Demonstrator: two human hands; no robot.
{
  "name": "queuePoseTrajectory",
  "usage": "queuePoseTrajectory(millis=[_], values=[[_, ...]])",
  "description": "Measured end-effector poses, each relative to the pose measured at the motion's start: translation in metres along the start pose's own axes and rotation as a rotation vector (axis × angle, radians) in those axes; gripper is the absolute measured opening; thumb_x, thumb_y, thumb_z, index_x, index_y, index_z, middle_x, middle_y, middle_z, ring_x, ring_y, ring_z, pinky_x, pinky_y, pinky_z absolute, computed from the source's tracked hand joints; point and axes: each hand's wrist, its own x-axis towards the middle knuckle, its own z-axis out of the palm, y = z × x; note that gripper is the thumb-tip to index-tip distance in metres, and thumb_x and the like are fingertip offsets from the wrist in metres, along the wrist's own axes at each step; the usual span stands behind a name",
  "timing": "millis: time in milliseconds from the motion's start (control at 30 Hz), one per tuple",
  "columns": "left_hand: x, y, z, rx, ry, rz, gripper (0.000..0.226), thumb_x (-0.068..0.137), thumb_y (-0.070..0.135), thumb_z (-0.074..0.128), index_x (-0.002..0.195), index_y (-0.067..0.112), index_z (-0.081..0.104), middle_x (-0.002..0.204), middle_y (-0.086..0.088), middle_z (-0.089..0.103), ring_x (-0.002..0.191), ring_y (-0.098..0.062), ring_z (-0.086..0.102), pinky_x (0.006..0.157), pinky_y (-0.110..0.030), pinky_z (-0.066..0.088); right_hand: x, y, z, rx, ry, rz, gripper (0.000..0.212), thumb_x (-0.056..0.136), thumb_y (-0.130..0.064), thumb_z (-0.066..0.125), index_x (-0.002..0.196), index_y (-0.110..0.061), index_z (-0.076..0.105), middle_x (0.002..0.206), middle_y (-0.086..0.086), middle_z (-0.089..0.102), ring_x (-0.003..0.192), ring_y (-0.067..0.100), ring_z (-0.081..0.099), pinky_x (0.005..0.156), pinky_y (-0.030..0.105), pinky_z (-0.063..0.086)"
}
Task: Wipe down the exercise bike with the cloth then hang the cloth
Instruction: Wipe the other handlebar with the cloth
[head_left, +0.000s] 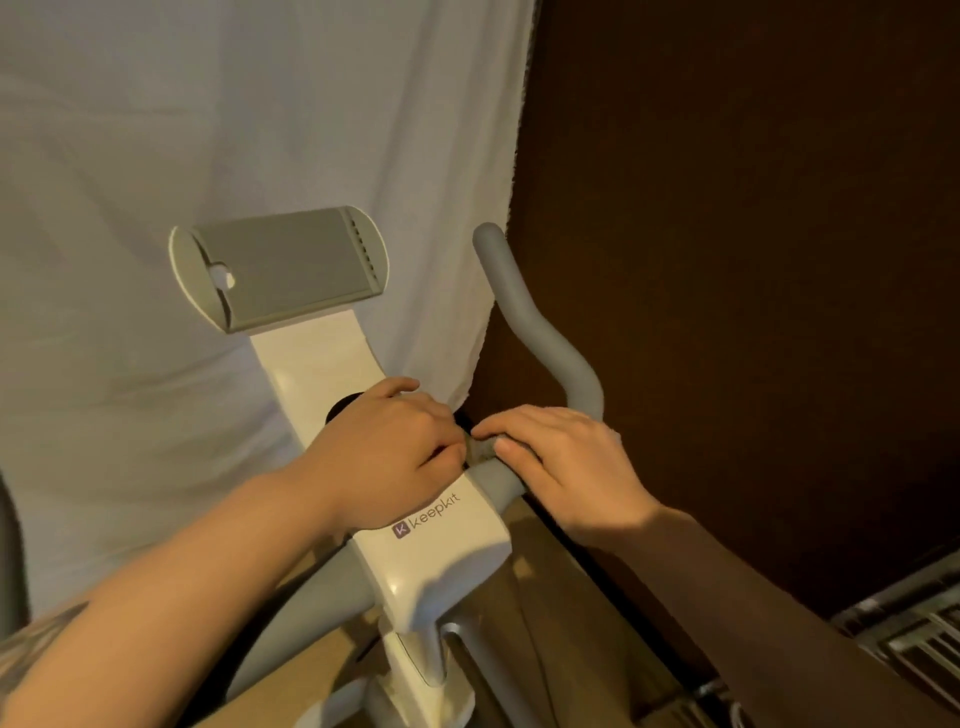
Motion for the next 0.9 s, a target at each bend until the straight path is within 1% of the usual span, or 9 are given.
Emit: queuePoseTrajectory(millis=[100, 167, 300, 433, 567, 700, 767, 833, 900], values=[[0.0, -0.002, -0.001, -0.031, -0.009, 0.022, 0.054, 0.087, 0.048, 0.015, 0.089, 0.03, 0.066, 0.09, 0.014, 0.063, 0.09, -0.005, 0.054, 0.1, -0.029, 0.032, 0.0, 0.011, -0.003, 0.053, -0.103, -0.087, 0.037, 0.101, -0.037, 0.031, 0.124, -0.028, 0.059, 0.122, -0.014, 0.062, 0.114, 0.004, 0.054, 0.105, 0.027, 0.034], [-0.001, -0.002, -0.001, -0.032, -0.012, 0.025, 0.054, 0.086, 0.048, 0.015, 0.09, 0.03, 0.066, 0.093, 0.014, 0.064, 0.09, -0.006, 0.055, 0.098, -0.031, 0.034, -0.002, 0.022, -0.001, 0.076, 0.01, 0.008, 0.038, 0.101, -0.039, 0.03, 0.121, -0.029, 0.061, 0.12, -0.015, 0.063, 0.115, 0.0, 0.052, 0.114, 0.031, 0.026], [-0.001, -0.002, 0.0, -0.031, -0.014, 0.024, 0.055, 0.087, 0.049, 0.014, 0.09, 0.031, 0.066, 0.093, 0.014, 0.064, 0.087, -0.005, 0.055, 0.098, -0.03, 0.033, -0.014, -0.017, 0.027, 0.185, 0.283, 0.194, 0.035, 0.098, -0.034, 0.035, 0.104, -0.024, 0.069, 0.108, -0.013, 0.066, 0.104, 0.004, 0.058, 0.107, 0.025, 0.03], [-0.001, -0.001, 0.0, -0.032, -0.025, 0.019, 0.056, 0.087, 0.049, 0.012, 0.091, 0.031, 0.065, 0.094, 0.015, 0.063, 0.089, -0.006, 0.055, 0.098, -0.029, 0.033, -0.018, 0.016, 0.009, 0.106, 0.161, 0.009, 0.04, 0.099, -0.035, 0.033, 0.119, -0.023, 0.065, 0.121, -0.012, 0.064, 0.115, 0.004, 0.055, 0.111, 0.026, 0.028], [-0.002, -0.001, 0.0, -0.043, -0.021, 0.022, 0.056, 0.087, 0.05, 0.012, 0.091, 0.033, 0.064, 0.095, 0.016, 0.063, 0.088, -0.003, 0.053, 0.098, -0.03, 0.032, -0.016, -0.01, 0.029, 0.304, 0.382, 0.257, 0.038, 0.098, -0.032, 0.035, 0.11, -0.02, 0.07, 0.114, -0.014, 0.065, 0.111, 0.0, 0.056, 0.113, 0.038, 0.03], [-0.002, -0.001, -0.001, -0.056, -0.029, 0.036, 0.053, 0.088, 0.05, 0.014, 0.091, 0.033, 0.064, 0.095, 0.017, 0.062, 0.089, -0.002, 0.053, 0.097, -0.03, 0.032, -0.023, -0.002, 0.03, 0.168, 0.331, 0.041, 0.03, 0.097, -0.026, 0.044, 0.111, -0.018, 0.069, 0.114, -0.009, 0.066, 0.113, 0.004, 0.057, 0.114, 0.037, 0.03], [0.0, -0.002, -0.001, -0.047, -0.038, 0.036, 0.053, 0.088, 0.05, 0.012, 0.091, 0.033, 0.063, 0.096, 0.018, 0.062, 0.089, -0.002, 0.052, 0.097, -0.028, 0.031, -0.016, 0.014, 0.024, 0.178, 0.333, 0.098, 0.028, 0.096, -0.027, 0.045, 0.11, -0.019, 0.069, 0.111, -0.01, 0.066, 0.109, 0.002, 0.058, 0.114, 0.038, 0.03], [-0.001, -0.001, -0.001, -0.049, -0.016, 0.028, 0.053, 0.087, 0.048, 0.012, 0.089, 0.032, 0.063, 0.093, 0.017, 0.062, 0.087, -0.002, 0.052, 0.095, -0.028, 0.032, -0.014, -0.008, 0.033, 0.308, 0.473, 0.227, 0.022, 0.096, -0.022, 0.049, 0.104, -0.021, 0.07, 0.11, -0.017, 0.065, 0.109, -0.004, 0.056, 0.115, 0.038, 0.028], [-0.001, -0.001, 0.001, -0.061, 0.023, -0.001, 0.053, 0.086, 0.046, 0.015, 0.085, 0.028, 0.064, 0.089, 0.014, 0.062, 0.085, -0.006, 0.053, 0.092, -0.029, 0.037, -0.021, -0.031, 0.048, 0.282, 0.513, 0.179, 0.024, 0.095, -0.017, 0.049, 0.104, -0.02, 0.071, 0.11, -0.016, 0.065, 0.111, -0.005, 0.056, 0.116, 0.035, 0.028]])
